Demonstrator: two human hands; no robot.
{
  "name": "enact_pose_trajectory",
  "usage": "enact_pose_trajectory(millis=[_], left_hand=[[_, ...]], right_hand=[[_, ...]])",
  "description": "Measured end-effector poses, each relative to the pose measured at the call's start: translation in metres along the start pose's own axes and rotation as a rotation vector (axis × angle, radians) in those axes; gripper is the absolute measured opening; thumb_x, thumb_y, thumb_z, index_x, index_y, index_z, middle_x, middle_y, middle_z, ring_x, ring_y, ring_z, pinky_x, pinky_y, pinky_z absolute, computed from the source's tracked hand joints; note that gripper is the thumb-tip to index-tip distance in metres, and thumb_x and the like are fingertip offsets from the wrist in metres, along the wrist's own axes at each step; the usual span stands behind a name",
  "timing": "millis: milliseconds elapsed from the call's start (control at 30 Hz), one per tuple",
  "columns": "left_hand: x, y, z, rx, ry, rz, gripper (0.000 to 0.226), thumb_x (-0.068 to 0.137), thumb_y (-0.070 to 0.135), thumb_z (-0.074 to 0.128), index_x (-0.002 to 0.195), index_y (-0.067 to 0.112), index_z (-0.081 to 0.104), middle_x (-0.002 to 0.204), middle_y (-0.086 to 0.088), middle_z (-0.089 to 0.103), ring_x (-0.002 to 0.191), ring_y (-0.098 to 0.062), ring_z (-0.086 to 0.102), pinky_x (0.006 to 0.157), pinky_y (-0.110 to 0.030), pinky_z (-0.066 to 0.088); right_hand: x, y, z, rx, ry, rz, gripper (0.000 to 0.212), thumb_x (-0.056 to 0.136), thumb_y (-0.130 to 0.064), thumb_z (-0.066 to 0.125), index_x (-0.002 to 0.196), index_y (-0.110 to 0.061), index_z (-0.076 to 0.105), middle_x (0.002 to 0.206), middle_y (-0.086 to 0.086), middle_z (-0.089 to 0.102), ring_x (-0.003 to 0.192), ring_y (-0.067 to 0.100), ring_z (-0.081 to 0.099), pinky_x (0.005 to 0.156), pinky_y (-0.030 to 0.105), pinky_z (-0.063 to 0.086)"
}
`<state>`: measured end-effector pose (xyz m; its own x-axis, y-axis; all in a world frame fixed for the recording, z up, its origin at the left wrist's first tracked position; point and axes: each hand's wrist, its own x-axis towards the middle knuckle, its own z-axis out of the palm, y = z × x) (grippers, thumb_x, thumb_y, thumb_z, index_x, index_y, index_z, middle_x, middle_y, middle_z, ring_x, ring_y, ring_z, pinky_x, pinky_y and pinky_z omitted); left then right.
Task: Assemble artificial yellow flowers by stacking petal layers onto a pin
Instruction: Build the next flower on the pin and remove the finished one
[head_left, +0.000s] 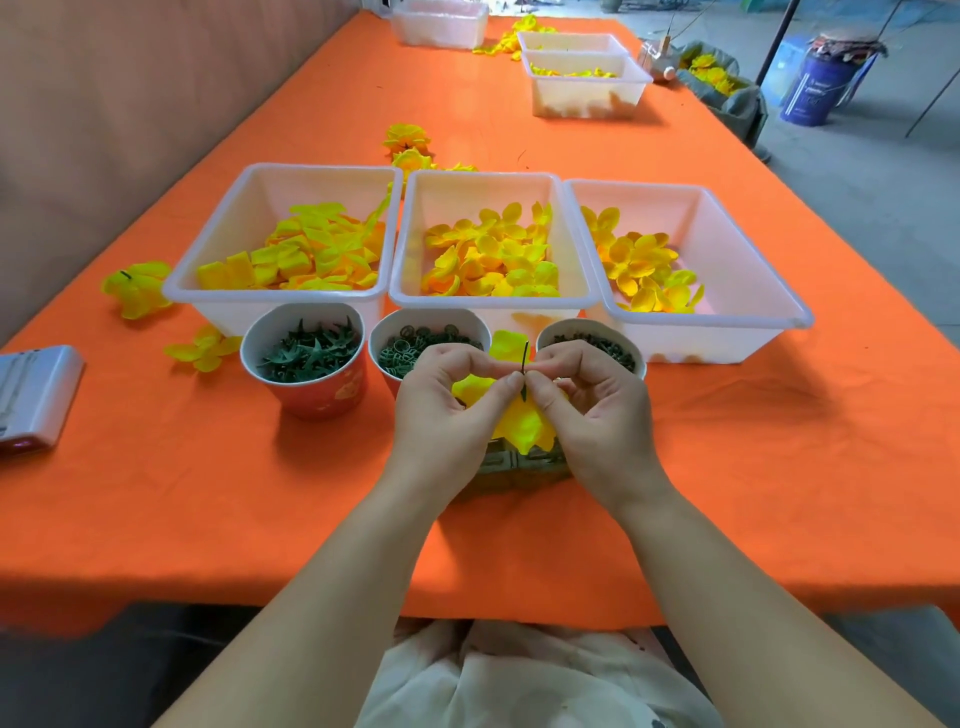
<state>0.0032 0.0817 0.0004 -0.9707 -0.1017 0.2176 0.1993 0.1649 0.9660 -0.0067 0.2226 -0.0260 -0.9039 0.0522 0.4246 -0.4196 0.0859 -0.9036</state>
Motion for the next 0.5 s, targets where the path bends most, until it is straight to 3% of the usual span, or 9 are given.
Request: enact_pose_trajectory(millis=[100,233,300,400,500], left_hand=[[-0.001,-0.005,-0.002,0.053,-0.008,0.020,0.024,0.082,0.011,0.078,0.077,0.032,0.068,0.102,-0.009,0.062,0.098,-0.020,0.061,0.079,-0.038,0.048],[-0.001,-0.003,-0.001,0.045,-0.008,0.009,0.012,0.077,0.024,0.075,0.076,0.034,0.069,0.102,-0.006,0.064,0.094,-0.018,0.062,0.071,-0.035,0.046],[0.002,0.001,-0.003,0.009,-0.046,-0.067,0.006,0.070,0.029,0.074,0.070,0.035,0.072,0.103,-0.003,0.067,0.092,-0.013,0.062,0.075,-0.033,0.048],[0.010,0.007,-0.010,-0.017,-0.132,-0.181,0.008,0.065,0.030,0.074,0.070,0.035,0.077,0.098,0.001,0.075,0.099,-0.014,0.067,0.091,-0.037,0.052],[0.015,0.011,-0.012,-0.024,-0.147,-0.206,0.008,0.065,0.029,0.074,0.072,0.029,0.078,0.093,-0.001,0.076,0.100,-0.017,0.068,0.096,-0.045,0.052]], right_hand=[[-0.002,0.002,0.001,-0.029,-0.009,-0.022,0.003,0.085,-0.003,0.067,0.083,-0.001,0.066,0.089,0.007,0.064,0.087,0.018,0.062,0.074,0.031,0.049],[0.001,-0.008,-0.007,-0.150,-0.067,0.002,0.010,0.084,-0.004,0.071,0.081,-0.012,0.067,0.087,0.002,0.067,0.087,0.015,0.064,0.075,0.027,0.049],[0.009,-0.022,-0.016,-0.312,-0.130,0.011,0.004,0.079,-0.017,0.072,0.077,-0.019,0.069,0.083,-0.004,0.068,0.084,0.010,0.063,0.071,0.018,0.045],[0.026,-0.041,-0.027,-0.526,-0.258,0.032,0.004,0.073,-0.024,0.076,0.072,-0.026,0.074,0.081,-0.009,0.068,0.078,0.005,0.061,0.065,0.015,0.043],[0.038,-0.051,-0.028,-0.508,-0.361,0.129,0.011,0.075,-0.020,0.081,0.071,-0.028,0.076,0.074,-0.013,0.068,0.065,0.002,0.055,0.063,0.019,0.045]])
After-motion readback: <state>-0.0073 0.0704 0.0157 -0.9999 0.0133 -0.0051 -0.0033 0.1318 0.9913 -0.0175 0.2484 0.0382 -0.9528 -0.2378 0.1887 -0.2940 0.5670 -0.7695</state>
